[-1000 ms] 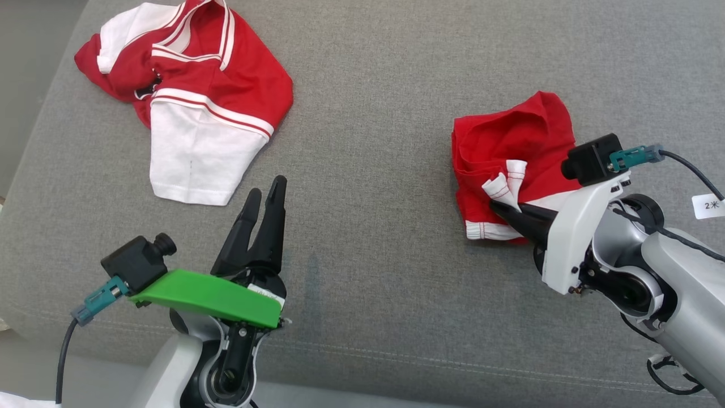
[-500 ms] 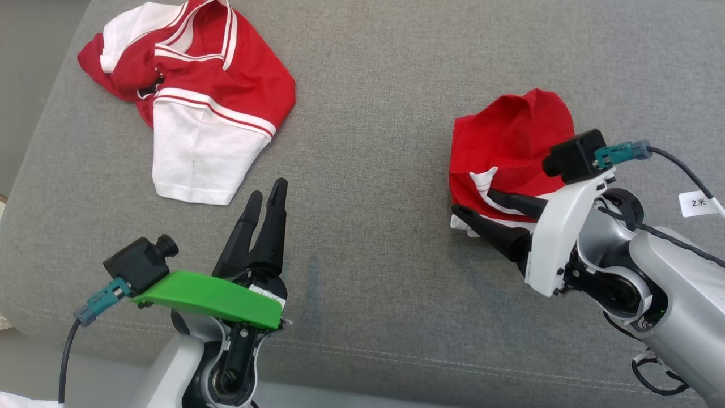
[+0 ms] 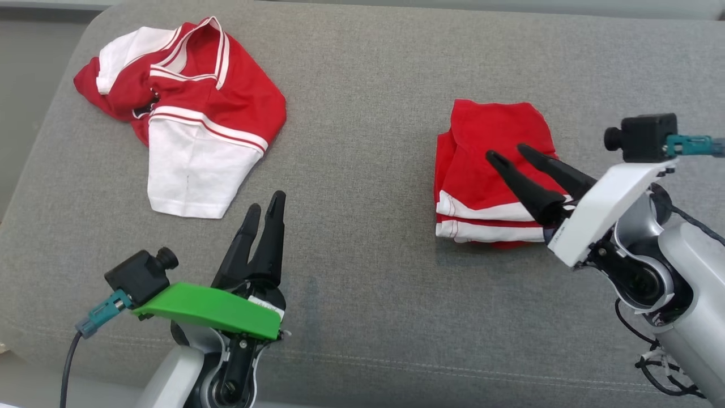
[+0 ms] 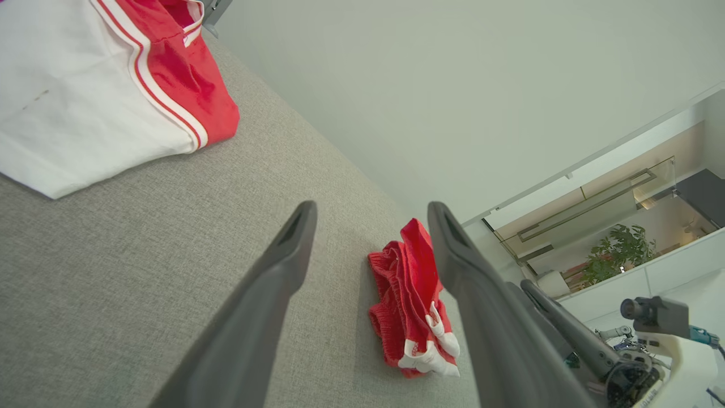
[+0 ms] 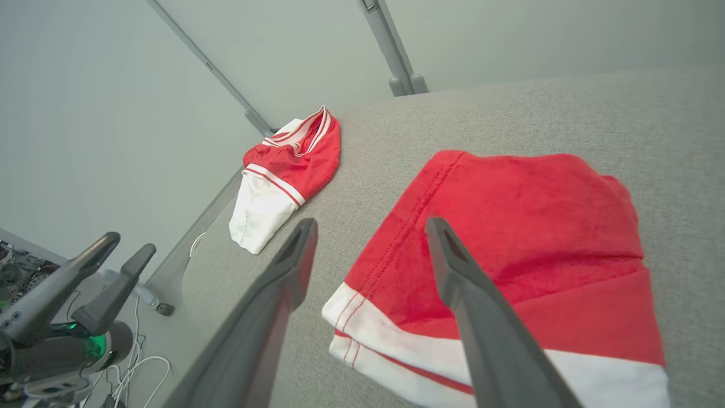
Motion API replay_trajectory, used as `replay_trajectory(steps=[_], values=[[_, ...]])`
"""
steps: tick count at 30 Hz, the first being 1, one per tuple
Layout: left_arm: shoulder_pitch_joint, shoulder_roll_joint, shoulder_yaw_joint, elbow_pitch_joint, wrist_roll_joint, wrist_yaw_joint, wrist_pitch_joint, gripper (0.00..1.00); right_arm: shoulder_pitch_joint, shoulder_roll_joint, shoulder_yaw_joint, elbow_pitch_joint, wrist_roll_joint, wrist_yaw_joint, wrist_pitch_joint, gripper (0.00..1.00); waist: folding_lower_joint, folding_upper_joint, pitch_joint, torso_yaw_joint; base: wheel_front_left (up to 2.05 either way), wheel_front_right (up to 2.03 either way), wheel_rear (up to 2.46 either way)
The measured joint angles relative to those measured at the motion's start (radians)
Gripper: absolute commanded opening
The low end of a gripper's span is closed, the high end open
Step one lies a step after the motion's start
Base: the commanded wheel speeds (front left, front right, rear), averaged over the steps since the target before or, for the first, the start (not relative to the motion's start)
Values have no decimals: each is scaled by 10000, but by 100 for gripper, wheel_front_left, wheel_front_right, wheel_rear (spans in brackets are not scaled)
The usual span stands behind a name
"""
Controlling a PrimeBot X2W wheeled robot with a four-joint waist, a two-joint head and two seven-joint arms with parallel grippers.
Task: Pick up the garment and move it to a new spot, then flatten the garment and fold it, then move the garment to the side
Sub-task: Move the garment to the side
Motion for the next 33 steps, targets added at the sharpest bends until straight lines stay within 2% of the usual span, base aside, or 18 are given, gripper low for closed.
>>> replay_trajectory(steps=[3, 8, 13, 17, 33], values=[[6, -4, -36, 2, 2, 0, 0, 100, 554, 178, -669, 359, 330, -167, -562, 100, 0, 0, -147, -80, 0, 0, 0], [239, -27, -217, -46, 2, 2, -21, 100, 1850, 863, -1597, 1045, 1503, -257, -1239, 100, 0, 0, -363, -215, 0, 0, 0], [404, -29, -403, -253, 33, 2, 17, 100, 2346, 863, -2180, 1503, 1967, -259, -1478, 100, 0, 0, -308, -296, 0, 0, 0], [404, -27, -479, -366, 140, 4, 81, 100, 2549, 1116, -2777, 1802, 2608, -259, -1733, 100, 0, 0, -126, -301, 0, 0, 0], [383, 182, -430, -639, 291, 10, 240, 100, 2587, 1941, -3198, 2665, 3515, -255, -1942, 100, 0, 0, 633, -258, 0, 0, 0]])
